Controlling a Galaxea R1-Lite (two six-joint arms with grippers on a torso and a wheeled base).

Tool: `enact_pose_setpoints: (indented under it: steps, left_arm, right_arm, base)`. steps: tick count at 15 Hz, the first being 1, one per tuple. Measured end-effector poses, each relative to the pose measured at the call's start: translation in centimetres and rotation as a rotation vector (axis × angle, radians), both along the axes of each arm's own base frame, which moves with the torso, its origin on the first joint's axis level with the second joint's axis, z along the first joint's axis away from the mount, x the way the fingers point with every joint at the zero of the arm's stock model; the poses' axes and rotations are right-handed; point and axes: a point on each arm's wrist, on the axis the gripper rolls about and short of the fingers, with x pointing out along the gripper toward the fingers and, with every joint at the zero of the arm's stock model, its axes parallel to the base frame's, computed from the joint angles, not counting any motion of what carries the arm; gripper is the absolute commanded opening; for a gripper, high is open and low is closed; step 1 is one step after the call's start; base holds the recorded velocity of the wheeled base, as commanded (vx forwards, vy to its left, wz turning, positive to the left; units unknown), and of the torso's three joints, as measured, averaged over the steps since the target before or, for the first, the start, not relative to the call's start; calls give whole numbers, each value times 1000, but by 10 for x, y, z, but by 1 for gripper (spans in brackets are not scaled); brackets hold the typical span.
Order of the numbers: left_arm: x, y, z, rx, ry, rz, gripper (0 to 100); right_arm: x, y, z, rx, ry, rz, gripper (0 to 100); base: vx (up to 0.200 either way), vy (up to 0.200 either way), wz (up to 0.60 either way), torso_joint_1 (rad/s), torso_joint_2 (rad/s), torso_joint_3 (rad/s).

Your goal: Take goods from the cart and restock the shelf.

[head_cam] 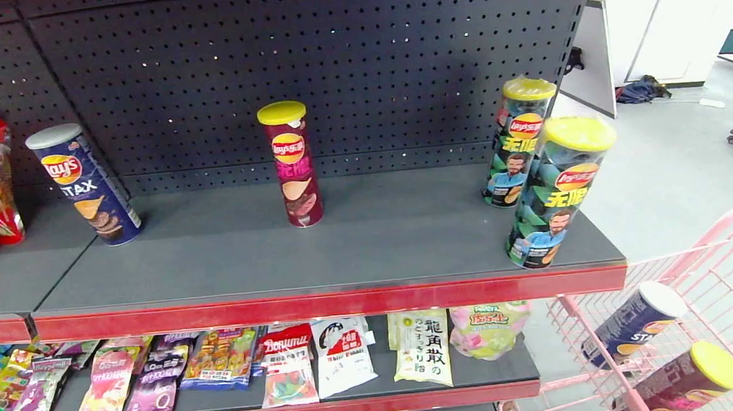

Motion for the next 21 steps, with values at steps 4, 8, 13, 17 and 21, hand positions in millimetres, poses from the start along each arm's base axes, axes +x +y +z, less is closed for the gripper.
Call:
enact_pose_setpoints:
  steps: [4,8,13,17,21]
  left_arm:
    - [0,0,0,-1,0,0,100]
    - [0,0,0,-2,1,1,100]
    - [0,0,0,-2,1,0,100]
    - [0,0,0,-2,0,1,100]
    - [0,0,0,-2,0,0,100]
  right_arm:
    - [0,0,0,-2,0,-1,100]
    - [0,0,0,0,0,-3,100]
    - [0,0,0,0,0,-3,100]
    - [0,0,0,0,1,-4,100]
    - [0,0,0,-1,0,-4,100]
  base:
    - [0,0,-300,2,1,0]
    - [0,0,-600,2,2,1]
    - [0,0,-600,-1,3,2]
    - [0,0,0,0,0,0]
    - [0,0,0,0,0,0]
